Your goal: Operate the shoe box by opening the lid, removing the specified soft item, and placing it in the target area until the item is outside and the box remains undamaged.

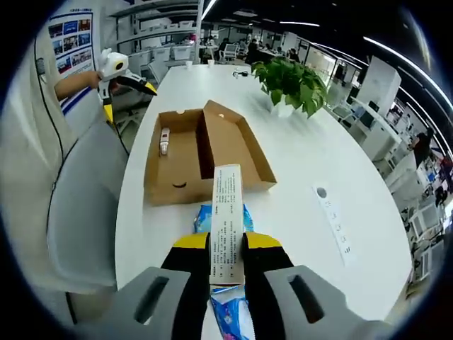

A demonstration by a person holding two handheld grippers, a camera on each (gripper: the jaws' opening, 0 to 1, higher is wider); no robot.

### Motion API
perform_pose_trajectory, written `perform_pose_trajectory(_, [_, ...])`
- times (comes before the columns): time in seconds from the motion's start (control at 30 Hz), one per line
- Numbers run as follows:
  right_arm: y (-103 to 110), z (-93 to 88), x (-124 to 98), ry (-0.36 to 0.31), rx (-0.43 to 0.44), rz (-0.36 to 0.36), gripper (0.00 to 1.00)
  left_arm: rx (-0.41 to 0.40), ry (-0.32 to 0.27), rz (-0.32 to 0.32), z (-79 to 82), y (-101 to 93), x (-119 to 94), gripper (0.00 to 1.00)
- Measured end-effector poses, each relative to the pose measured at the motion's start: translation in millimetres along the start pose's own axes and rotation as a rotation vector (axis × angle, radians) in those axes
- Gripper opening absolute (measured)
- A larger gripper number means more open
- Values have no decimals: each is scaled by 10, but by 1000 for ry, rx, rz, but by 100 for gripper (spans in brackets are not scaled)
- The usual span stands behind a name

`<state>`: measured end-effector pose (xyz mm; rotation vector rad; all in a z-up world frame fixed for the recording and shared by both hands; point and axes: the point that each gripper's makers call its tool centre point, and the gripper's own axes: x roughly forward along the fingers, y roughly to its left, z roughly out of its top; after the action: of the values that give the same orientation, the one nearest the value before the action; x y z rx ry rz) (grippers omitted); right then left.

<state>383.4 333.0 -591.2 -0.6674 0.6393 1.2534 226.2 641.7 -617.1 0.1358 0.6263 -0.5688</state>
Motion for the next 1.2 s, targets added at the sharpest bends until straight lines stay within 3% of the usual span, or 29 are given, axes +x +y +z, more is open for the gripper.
perform_pose_trajectory(0.63, [-396, -483, 12, 70, -9, 5, 14, -28, -25, -13, 113, -37, 89, 100])
perform_pose_trajectory(1.2, [-738, -1016, 145, 170, -24, 22, 15, -48, -10, -8, 82, -20, 105, 100])
